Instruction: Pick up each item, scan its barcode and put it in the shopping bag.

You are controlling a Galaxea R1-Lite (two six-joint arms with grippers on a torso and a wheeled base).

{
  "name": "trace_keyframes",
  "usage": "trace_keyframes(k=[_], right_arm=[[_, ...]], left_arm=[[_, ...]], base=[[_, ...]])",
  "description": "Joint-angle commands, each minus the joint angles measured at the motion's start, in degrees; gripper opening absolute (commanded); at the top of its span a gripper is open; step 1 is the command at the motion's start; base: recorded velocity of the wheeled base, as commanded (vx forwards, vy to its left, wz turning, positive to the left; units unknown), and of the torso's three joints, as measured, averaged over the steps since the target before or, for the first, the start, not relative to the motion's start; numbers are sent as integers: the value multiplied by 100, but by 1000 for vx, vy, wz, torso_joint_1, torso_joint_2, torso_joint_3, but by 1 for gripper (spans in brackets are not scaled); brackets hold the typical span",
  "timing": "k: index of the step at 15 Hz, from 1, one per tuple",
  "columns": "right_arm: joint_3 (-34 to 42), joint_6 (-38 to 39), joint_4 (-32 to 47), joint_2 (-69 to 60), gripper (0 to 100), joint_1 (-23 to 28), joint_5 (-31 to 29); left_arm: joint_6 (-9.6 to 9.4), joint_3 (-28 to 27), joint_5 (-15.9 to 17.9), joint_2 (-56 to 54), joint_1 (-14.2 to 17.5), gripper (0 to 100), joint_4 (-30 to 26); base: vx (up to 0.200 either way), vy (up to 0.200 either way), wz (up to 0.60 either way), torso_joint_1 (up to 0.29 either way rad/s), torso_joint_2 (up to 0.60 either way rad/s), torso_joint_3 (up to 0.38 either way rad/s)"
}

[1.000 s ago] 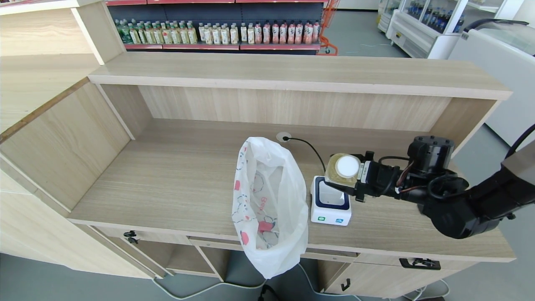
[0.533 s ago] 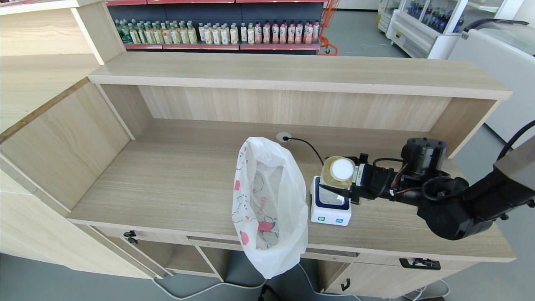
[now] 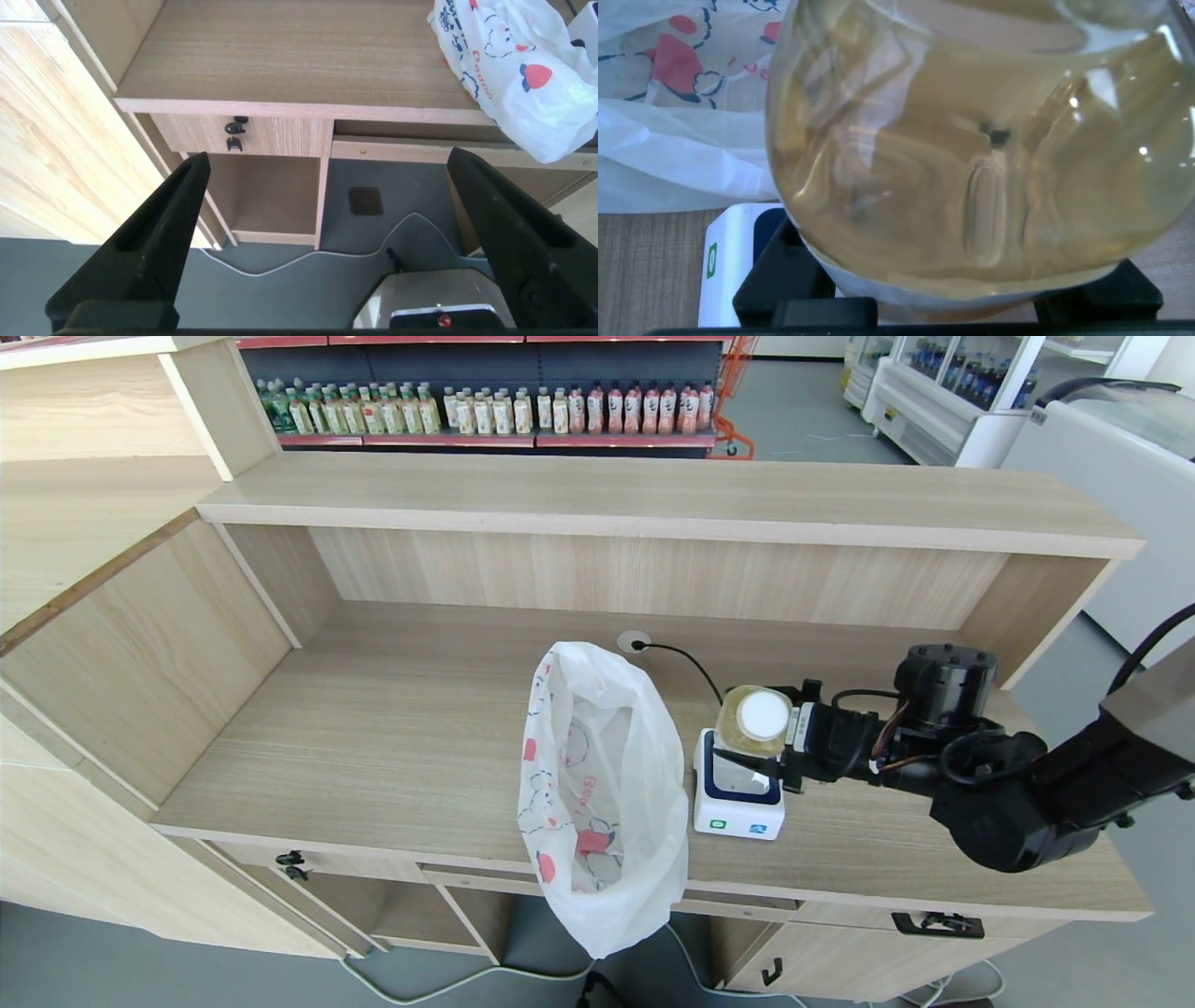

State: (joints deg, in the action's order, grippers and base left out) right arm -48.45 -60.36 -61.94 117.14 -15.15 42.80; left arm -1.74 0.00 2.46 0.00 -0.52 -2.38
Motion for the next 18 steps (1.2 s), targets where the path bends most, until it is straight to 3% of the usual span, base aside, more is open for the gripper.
trace_keyframes(k=[1,8,10,12,15,16,18], right_arm=[[-7,-3,-2,-7,0,-5,0],[28,59,-29,-227,0,118,-17],[134,586,-29,-780,0,118,-88],[529,1852,-20,-1686,0,-76,-1125],[1294,4383,50,-2872,0,-840,-3893],[1496,4919,86,-3048,0,-981,-4517],[1830,5526,332,-3329,0,-1121,-5054]], left_arm=[[-1,0,0,9,0,100,0],[-1,0,0,9,0,100,0],[-1,0,0,9,0,100,0],[-1,0,0,9,0,100,0],[-1,0,0,9,0,100,0],[-1,0,0,9,0,100,0],[-1,0,0,9,0,100,0]], base=[[0,0,0,0,0,0],[0,0,0,0,0,0],[0,0,0,0,0,0],[0,0,0,0,0,0],[0,0,0,0,0,0],[0,0,0,0,0,0],[0,0,0,0,0,0]])
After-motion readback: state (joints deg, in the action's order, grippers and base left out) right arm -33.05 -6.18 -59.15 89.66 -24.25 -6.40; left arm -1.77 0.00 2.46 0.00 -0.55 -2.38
